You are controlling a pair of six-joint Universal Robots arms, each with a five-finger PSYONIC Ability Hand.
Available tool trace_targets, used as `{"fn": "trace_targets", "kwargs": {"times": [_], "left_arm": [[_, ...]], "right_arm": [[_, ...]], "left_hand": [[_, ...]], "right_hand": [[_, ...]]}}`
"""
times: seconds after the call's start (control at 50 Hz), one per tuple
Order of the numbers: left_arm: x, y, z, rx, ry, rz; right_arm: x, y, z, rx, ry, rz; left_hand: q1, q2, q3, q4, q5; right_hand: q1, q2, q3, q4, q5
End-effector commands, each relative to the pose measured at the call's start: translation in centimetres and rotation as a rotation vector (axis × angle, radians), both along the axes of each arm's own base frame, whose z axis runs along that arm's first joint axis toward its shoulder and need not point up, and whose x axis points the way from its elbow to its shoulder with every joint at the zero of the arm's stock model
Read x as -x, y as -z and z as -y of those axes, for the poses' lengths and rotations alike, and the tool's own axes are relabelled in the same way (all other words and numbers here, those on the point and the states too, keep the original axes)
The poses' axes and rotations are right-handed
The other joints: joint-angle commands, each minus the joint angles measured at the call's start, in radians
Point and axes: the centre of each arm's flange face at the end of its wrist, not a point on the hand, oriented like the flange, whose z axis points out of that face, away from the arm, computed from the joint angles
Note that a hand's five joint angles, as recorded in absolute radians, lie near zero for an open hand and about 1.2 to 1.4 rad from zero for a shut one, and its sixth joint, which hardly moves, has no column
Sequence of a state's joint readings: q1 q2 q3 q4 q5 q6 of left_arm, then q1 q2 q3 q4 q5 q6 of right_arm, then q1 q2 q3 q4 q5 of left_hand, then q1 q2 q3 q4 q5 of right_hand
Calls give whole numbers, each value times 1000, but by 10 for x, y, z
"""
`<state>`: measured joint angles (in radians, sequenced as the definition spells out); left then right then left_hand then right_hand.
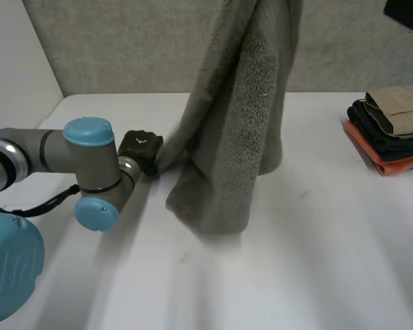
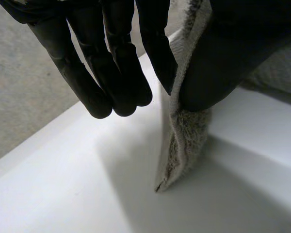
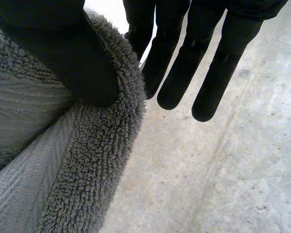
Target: Fold the laundry.
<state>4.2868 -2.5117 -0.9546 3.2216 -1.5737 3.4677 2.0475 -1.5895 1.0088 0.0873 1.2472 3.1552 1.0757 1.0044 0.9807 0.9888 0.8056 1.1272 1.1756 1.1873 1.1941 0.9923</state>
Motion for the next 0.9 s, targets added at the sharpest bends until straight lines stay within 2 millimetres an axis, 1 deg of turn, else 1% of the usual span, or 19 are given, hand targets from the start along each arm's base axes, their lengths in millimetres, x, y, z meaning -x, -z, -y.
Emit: {"fn": "trace_targets", "kwargs": {"times": [0.02, 0.06, 0.18, 0.24, 0.26, 0.32, 0.34, 0.36, 0.44, 0.48, 0.5, 0.6, 0.66, 0.72, 0.74, 0.8, 0.82, 0.88, 0.9], "left_arm": [[-13, -26, -5, 20, -50, -18], [-23, -42, -5, 46, -73, -48], [-51, -85, -1, 166, -131, -135], [-66, -115, 5, 268, -156, -168], [-69, -124, 8, 300, -157, -178], [-83, -160, 24, 435, -178, -205], [-88, -182, 31, 507, -186, -230], [-89, -193, 35, 541, -189, -239], [-91, -244, 44, 689, -193, -295], [-92, -262, 45, 744, -200, -327], [-93, -281, 44, 802, -206, -373], [-104, -321, 40, 955, -247, -519], [-110, -326, 37, 983, -255, -562], [-110, -311, 36, 937, -240, -551], [-109, -293, 36, 878, -223, -528], [-106, -260, 33, 776, -193, -481], [-104, -233, 28, 694, -176, -448], [-102, -189, 18, 562, -157, -401], [-100, -161, 7, 478, -143, -373]], "right_arm": [[22, 2, 28, -47, 84, 33], [28, 11, 46, -83, 122, 27], [34, 38, 79, -166, 173, 3], [38, 58, 106, -202, 216, -19], [39, 66, 123, -205, 245, -23], [41, 75, 149, -191, 303, -10], [40, 77, 165, -172, 341, 9], [40, 79, 173, -161, 363, 22], [34, 70, 204, -57, 437, 129], [31, 61, 213, 15, 441, 188], [29, 53, 221, 91, 441, 252], [29, 27, 224, 295, 412, 413], [27, 35, 225, 292, 401, 412], [26, 52, 226, 231, 394, 367], [25, 68, 227, 178, 385, 329], [27, 98, 228, 80, 375, 263], [29, 120, 227, 6, 371, 210], [32, 157, 223, -126, 362, 122], [36, 183, 220, -223, 358, 61]], "left_hand": [[321, 392, 416, 407, 416], [321, 392, 416, 407, 416], [321, 392, 416, 407, 416], [321, 392, 416, 407, 416], [321, 392, 416, 407, 416], [321, 392, 416, 407, 416], [321, 392, 416, 407, 416], [321, 392, 416, 407, 416], [321, 392, 416, 407, 416], [321, 392, 416, 407, 416], [321, 392, 416, 407, 416], [321, 392, 416, 407, 416], [321, 392, 416, 407, 416], [321, 392, 416, 407, 416], [321, 392, 416, 407, 416], [321, 392, 416, 407, 416], [321, 392, 416, 407, 416], [321, 392, 416, 407, 416], [321, 392, 416, 407, 416]], "right_hand": [[269, 221, 209, 202, 229], [269, 221, 209, 202, 229], [269, 221, 209, 202, 229], [269, 221, 209, 202, 229], [269, 221, 209, 202, 229], [269, 221, 209, 202, 229], [269, 221, 209, 202, 229], [269, 221, 209, 202, 229], [269, 221, 209, 202, 229], [269, 221, 209, 202, 229], [269, 221, 209, 202, 229], [269, 221, 209, 202, 229], [269, 221, 209, 202, 229], [269, 221, 209, 202, 229], [269, 221, 209, 202, 229], [269, 221, 209, 202, 229], [269, 221, 209, 202, 229], [269, 221, 209, 202, 229], [269, 221, 209, 202, 229]]}}
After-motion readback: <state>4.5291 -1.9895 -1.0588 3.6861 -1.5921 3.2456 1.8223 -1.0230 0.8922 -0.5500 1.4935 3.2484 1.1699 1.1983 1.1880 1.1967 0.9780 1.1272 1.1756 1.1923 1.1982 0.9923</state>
